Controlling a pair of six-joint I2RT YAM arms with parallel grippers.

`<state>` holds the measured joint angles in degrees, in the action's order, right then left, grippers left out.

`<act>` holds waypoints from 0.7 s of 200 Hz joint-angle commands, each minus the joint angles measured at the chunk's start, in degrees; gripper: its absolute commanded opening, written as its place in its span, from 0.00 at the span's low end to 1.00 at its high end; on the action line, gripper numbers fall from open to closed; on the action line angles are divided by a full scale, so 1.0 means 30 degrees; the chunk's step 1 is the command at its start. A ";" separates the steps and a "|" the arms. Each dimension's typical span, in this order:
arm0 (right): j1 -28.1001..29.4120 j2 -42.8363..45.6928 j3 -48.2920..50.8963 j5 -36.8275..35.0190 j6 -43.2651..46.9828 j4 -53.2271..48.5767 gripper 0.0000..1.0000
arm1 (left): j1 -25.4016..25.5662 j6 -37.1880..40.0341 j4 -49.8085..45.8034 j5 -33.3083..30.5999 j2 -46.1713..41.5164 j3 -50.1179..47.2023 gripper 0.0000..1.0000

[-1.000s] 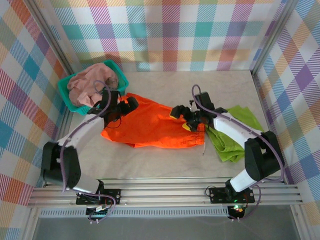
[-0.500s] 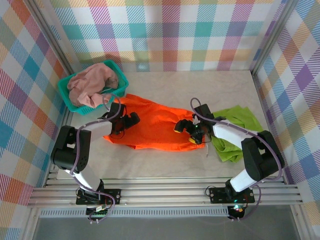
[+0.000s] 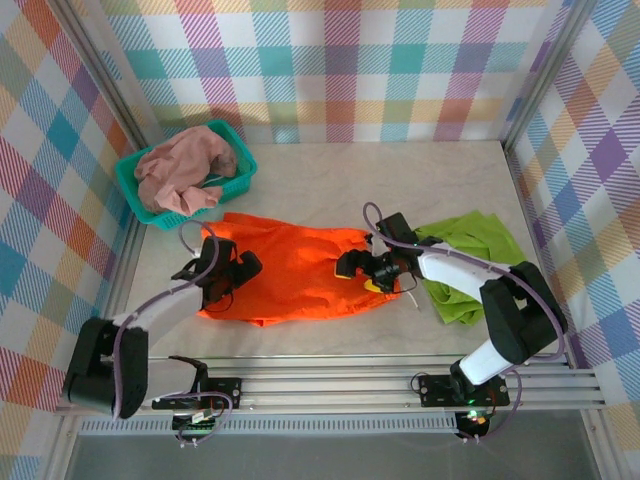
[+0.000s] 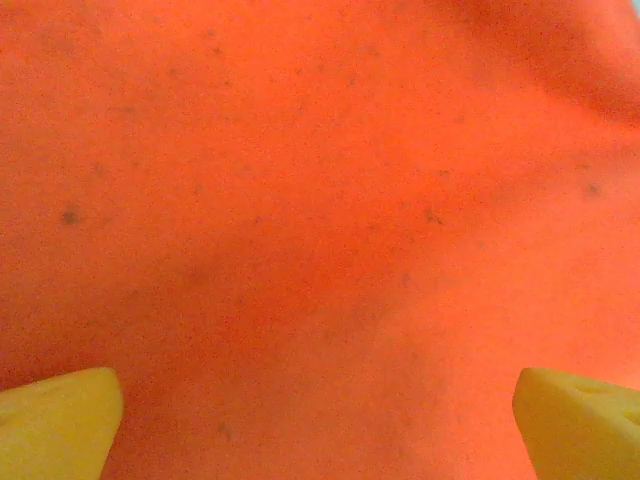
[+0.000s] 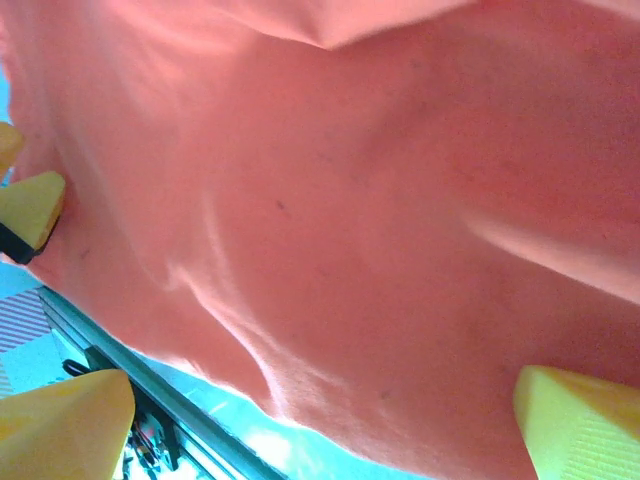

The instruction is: Fold and stack the shorts

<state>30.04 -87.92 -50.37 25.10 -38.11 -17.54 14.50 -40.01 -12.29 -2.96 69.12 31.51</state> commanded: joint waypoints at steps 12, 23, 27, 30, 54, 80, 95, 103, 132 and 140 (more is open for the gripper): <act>-0.0248 0.1825 -0.1776 -0.2681 0.1514 -0.0494 1.00 | -0.0058 0.1392 -0.2524 -0.0810 -0.1672 0.2632 1.00; -0.0703 0.1621 -0.2116 -0.3090 0.1443 -0.0416 0.99 | -0.0059 0.1739 -0.2502 -0.0838 -0.1415 0.3020 1.00; -0.0921 0.1454 -0.2202 -0.3054 0.1393 -0.0278 0.99 | -0.0059 0.1812 -0.2404 -0.0830 -0.1262 0.3080 1.00; -0.1081 0.1311 -0.2243 -0.2998 0.1291 -0.0156 0.99 | -0.0059 0.1843 -0.2343 -0.0873 -0.1125 0.3075 1.00; -0.2583 -0.0135 -0.2595 -0.1810 0.0161 0.0760 1.00 | -0.0059 0.1769 -0.1378 -0.0738 0.0044 0.2405 1.00; -0.3149 -0.1464 -0.3041 -0.1122 -0.0237 0.1350 1.00 | -0.0088 0.1214 0.0691 -0.0512 0.1229 0.1039 1.00; -0.3326 -0.2145 -0.3429 -0.0838 -0.0303 0.1493 0.99 | -0.0088 0.1079 0.1334 -0.0534 0.1823 0.0393 1.00; -0.3460 -0.2540 -0.3640 -0.0683 -0.0418 0.1568 1.00 | -0.0088 0.1076 0.1528 -0.0560 0.2079 0.0161 1.00; -0.4026 -0.4102 -0.4533 -0.0742 -0.0810 0.1372 1.00 | -0.0088 0.1049 0.1633 -0.0849 0.2750 -0.0224 1.00; -0.4307 -0.4535 -0.4542 -0.0882 -0.1180 0.1256 0.99 | -0.0087 0.0982 0.1666 -0.0917 0.2795 -0.0323 1.00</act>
<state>18.96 -98.59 -61.82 21.71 -39.11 -14.50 14.50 -36.40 -8.97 -5.06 76.31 32.03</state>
